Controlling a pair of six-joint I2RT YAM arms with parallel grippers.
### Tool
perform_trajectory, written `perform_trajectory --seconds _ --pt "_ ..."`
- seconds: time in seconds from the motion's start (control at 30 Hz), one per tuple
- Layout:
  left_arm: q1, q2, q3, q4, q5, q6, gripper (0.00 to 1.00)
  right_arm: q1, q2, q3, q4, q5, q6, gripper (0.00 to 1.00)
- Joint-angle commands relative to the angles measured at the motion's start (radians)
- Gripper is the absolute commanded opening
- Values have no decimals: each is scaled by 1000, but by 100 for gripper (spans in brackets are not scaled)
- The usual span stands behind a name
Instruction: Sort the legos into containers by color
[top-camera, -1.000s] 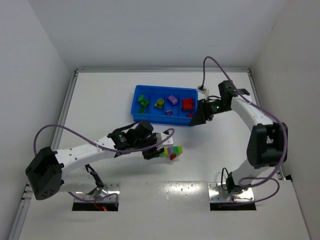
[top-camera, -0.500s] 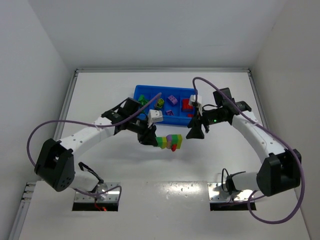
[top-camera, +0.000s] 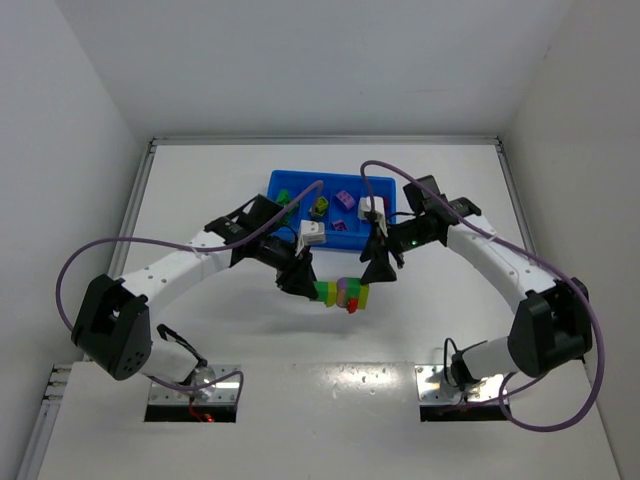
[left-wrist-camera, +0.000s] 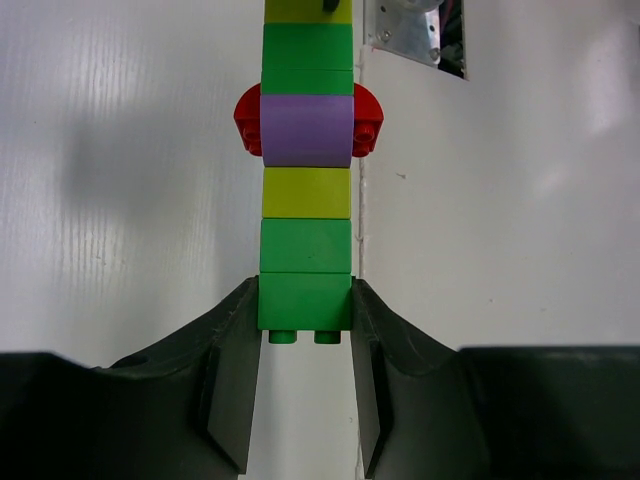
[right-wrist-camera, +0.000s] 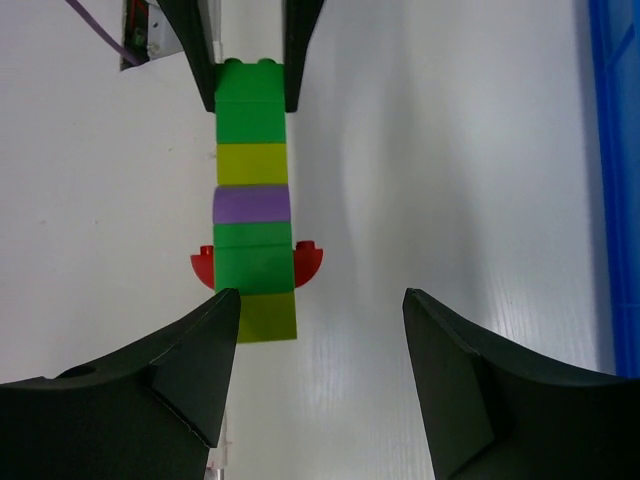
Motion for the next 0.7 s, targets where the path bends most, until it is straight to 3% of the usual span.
perform_trajectory --seconds 0.0,0.37,0.67 --pt "7 -23 41 18 52 31 0 30 10 71 -24 -54 -41 67" --pt "7 -14 41 38 23 41 0 127 41 90 -91 -55 -41 67" --pt "7 -14 50 47 23 31 0 137 71 80 -82 -36 -41 67"
